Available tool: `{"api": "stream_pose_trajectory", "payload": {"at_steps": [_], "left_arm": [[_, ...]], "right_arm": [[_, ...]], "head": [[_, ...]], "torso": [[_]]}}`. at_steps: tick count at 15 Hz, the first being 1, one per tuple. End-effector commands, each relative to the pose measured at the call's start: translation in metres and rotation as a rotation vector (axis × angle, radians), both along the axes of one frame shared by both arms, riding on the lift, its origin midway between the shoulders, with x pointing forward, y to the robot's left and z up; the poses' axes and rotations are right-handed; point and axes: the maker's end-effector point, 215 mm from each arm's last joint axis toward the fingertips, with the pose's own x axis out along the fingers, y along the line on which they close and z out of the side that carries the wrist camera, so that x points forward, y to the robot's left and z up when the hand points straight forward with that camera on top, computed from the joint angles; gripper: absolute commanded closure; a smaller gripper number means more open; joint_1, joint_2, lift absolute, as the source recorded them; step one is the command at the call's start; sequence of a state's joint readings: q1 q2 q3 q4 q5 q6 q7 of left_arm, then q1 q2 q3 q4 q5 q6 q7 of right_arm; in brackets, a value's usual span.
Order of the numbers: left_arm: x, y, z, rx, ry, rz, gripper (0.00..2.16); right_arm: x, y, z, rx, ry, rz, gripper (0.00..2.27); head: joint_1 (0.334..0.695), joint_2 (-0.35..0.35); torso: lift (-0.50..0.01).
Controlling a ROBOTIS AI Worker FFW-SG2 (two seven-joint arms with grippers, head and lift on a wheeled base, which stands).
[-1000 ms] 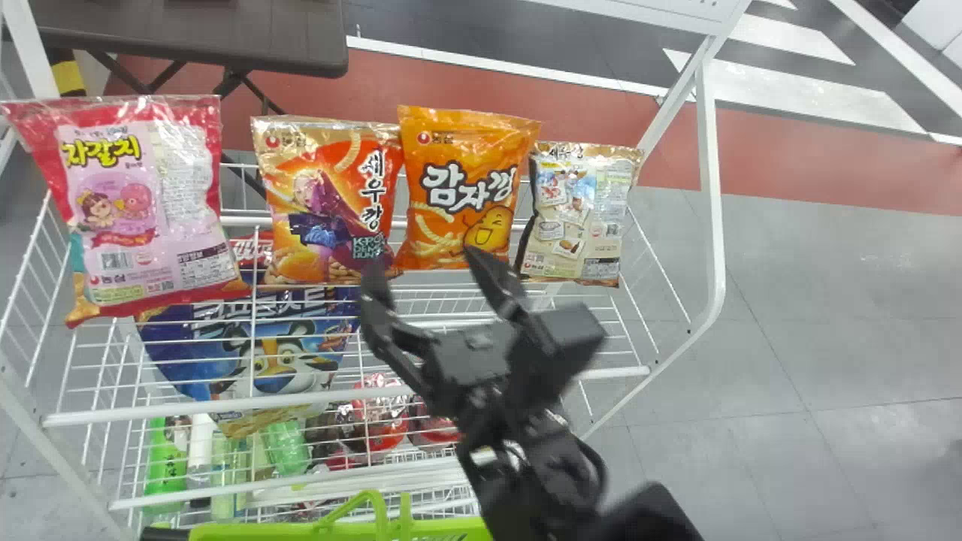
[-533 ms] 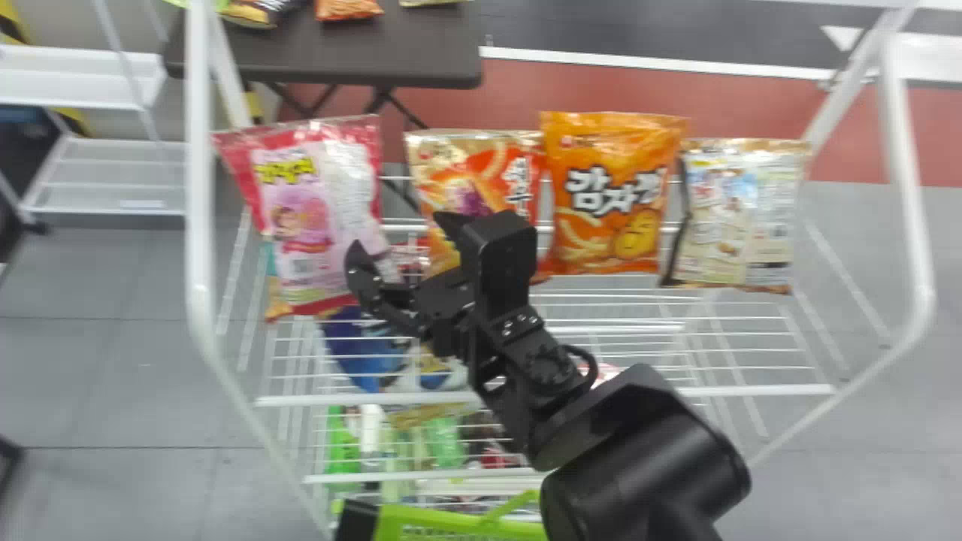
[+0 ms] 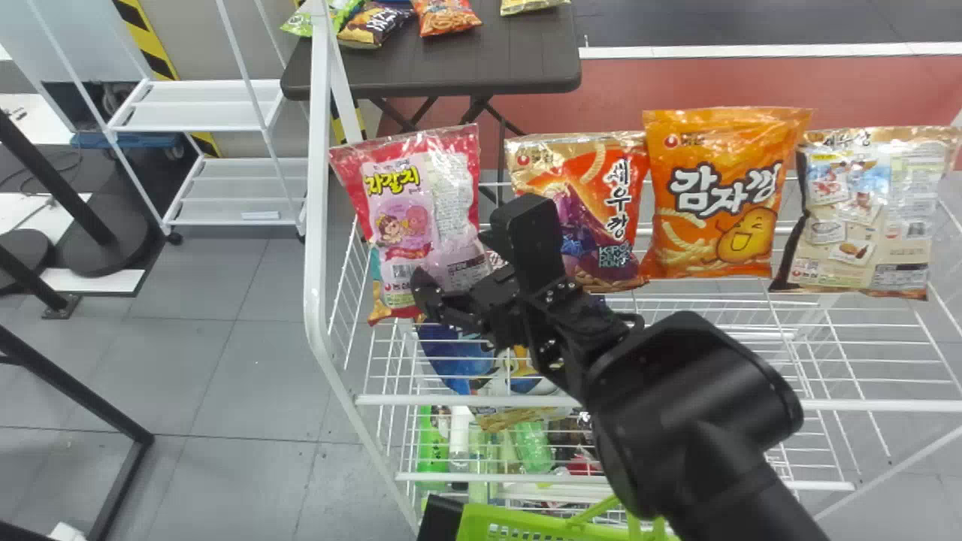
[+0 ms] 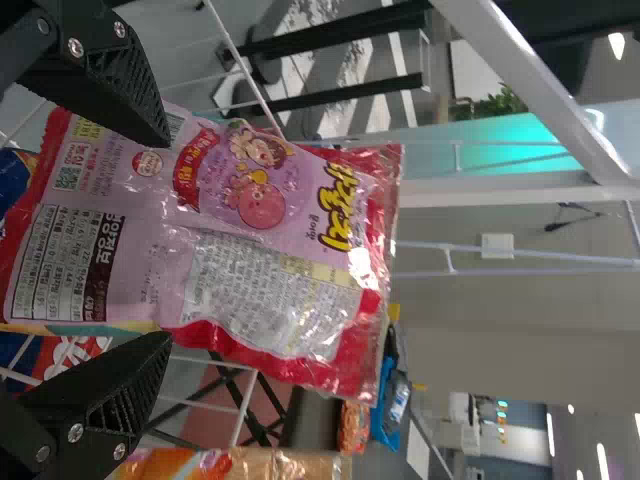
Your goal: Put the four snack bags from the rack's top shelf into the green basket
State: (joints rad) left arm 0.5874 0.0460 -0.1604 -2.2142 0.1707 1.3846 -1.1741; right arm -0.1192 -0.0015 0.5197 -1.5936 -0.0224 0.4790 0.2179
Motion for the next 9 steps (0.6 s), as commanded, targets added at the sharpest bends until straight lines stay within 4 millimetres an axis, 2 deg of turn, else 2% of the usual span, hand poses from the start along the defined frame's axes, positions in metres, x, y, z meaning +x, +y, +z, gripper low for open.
{"api": "stream_pose_trajectory", "payload": {"at_steps": [1,3,4,6,9], "left_arm": [[0.001,0.001,0.0,-0.002,0.001,0.004,2.15],[0.002,0.002,0.0,-0.002,0.001,0.007,2.15],[0.002,0.002,0.0,-0.005,0.002,0.006,2.15],[0.001,0.002,0.0,-0.005,0.003,0.006,2.15],[-0.001,0.003,0.001,-0.002,0.003,0.008,2.15]], "right_arm": [[0.003,-0.005,-0.016,-0.029,0.075,0.029,0.61],[-0.007,-0.009,-0.033,-0.047,0.15,0.048,1.57],[-0.008,-0.011,-0.033,-0.035,0.166,0.055,1.94],[-0.011,-0.012,-0.028,-0.018,0.165,0.062,2.11],[-0.029,-0.007,-0.011,0.022,0.137,0.069,2.11]], "head": [[0.695,0.098],[0.695,0.099],[0.695,0.097],[0.695,0.087],[0.695,0.084]], "torso": [[0.0],[0.0],[0.0],[0.0],[0.0]]}}
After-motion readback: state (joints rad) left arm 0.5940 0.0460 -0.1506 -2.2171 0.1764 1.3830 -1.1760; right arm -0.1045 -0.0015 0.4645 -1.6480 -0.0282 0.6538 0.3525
